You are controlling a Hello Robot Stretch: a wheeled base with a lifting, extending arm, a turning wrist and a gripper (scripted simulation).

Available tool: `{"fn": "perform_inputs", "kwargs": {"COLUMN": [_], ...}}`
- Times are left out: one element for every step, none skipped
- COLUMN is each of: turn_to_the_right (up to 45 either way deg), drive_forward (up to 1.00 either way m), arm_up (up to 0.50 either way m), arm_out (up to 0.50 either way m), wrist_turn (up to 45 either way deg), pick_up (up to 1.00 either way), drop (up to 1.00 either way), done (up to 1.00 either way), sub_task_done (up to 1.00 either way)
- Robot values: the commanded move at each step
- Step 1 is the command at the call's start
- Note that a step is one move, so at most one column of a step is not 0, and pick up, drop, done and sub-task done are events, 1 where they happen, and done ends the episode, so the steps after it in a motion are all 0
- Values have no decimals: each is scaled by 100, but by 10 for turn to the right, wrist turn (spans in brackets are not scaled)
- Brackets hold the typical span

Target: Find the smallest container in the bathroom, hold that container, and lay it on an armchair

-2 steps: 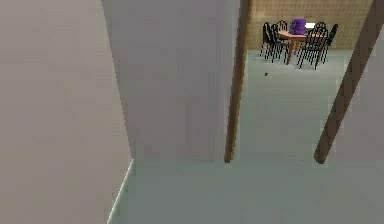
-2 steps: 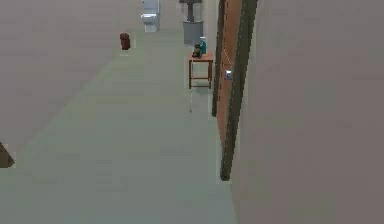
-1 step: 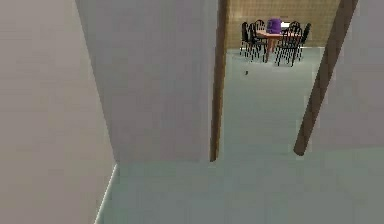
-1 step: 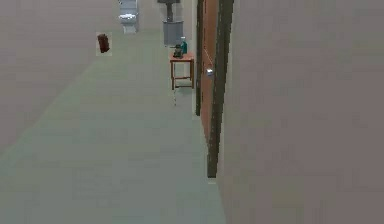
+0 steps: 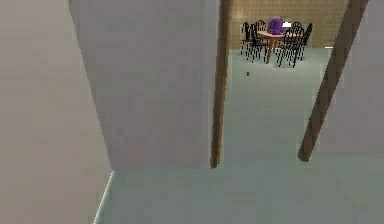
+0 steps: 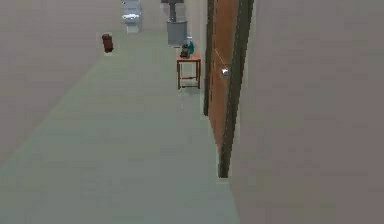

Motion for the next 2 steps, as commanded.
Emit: {"fn": "perform_inputs", "kwargs": {"turn_to_the_right": [450,270], "drive_forward": [0,0], "arm_up": [0,0], "arm_out": [0,0], "wrist_turn": [0,0], "pick_up": [0,0], "drop": [0,0], "done": [0,0], "sub_task_done": [0,0]}}
